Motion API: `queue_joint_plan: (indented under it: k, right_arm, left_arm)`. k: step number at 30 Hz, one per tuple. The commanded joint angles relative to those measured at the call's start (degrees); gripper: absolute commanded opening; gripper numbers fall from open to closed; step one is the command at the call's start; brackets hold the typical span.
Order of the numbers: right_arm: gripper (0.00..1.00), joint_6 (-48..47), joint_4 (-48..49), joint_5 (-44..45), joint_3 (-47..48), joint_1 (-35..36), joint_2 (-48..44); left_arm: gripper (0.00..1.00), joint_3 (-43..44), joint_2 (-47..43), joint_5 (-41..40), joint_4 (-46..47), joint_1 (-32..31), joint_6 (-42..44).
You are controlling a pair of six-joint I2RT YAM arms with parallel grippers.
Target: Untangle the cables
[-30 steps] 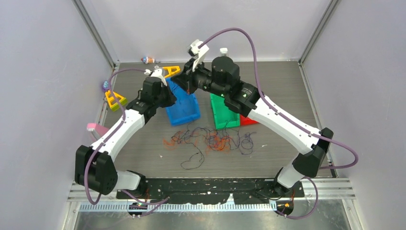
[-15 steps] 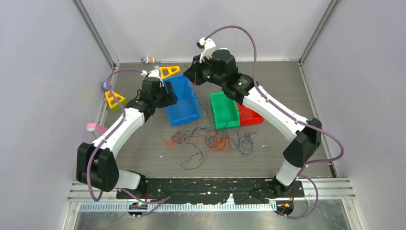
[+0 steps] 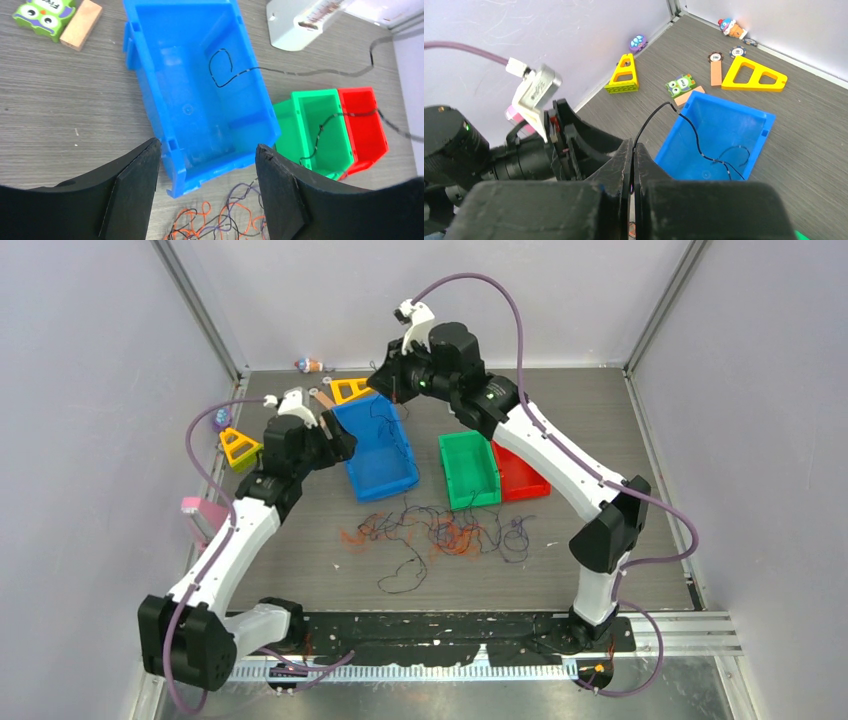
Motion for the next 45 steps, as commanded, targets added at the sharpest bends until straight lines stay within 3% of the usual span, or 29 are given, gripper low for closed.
queue_joint_plan:
  k: [1, 6, 18, 25, 34, 37, 40, 41, 42, 43, 45]
  right_arm:
    - [0.05, -0.2, -2.0, -1.8, 7.5, 0.5, 1.4]
    - [0.06, 0.7, -4.7, -2.2, 12.6, 0.5, 5.7]
    - [0.05, 1.1, -9.2, -5.0, 23.9, 1.1, 18.7]
    - [0.05, 0.8, -9.1, -4.3, 23.4, 1.9, 17.4]
    - [0.05, 3.5, -9.0, -7.5, 21.8, 2.3, 14.0]
    - [0.05, 5.5, -8.2, -9.6, 20.7, 2.3, 12.6]
    - [0.05, 6.1, -7.4, -10.1, 18.8, 2.3, 10.8]
    - [0.05, 6.1, -7.4, -10.1, 18.5, 2.3, 10.2]
    - [0.05, 6.1, -7.3, -10.1, 17.7, 2.2, 9.9]
    - [0.05, 5.7, -7.3, -9.9, 17.4, 2.2, 9.4]
    - [0.26, 4.9, -7.3, -8.8, 15.7, 2.1, 8.5]
  left_arm:
    - [0.69, -5.2, -4.9, 6.4, 9.7, 0.1, -0.3]
    - [0.66, -14.1, -7.1, 11.3, 21.6, 0.1, -3.1]
    - [0.65, -15.2, -7.0, 9.9, 20.8, 0.1, -2.4]
    - [0.76, -14.6, -7.8, 11.1, 25.5, 0.1, 0.5]
    - [0.76, -12.3, -2.1, 11.2, 34.0, 0.1, 2.2]
    - [0.65, -11.0, 1.0, 11.8, 37.2, 0.1, 1.9]
    - [0.43, -8.5, 3.9, 10.6, 36.8, 0.1, 1.6]
    - [0.28, -7.9, 4.4, 10.2, 36.8, 0.1, 1.6]
    - [0.06, -7.6, 4.7, 9.8, 36.9, 0.2, 1.6]
    - [0.00, -7.2, 4.8, 9.2, 36.8, 0.2, 1.6]
    - [0.00, -7.0, 4.5, 8.3, 36.2, 0.3, 1.9]
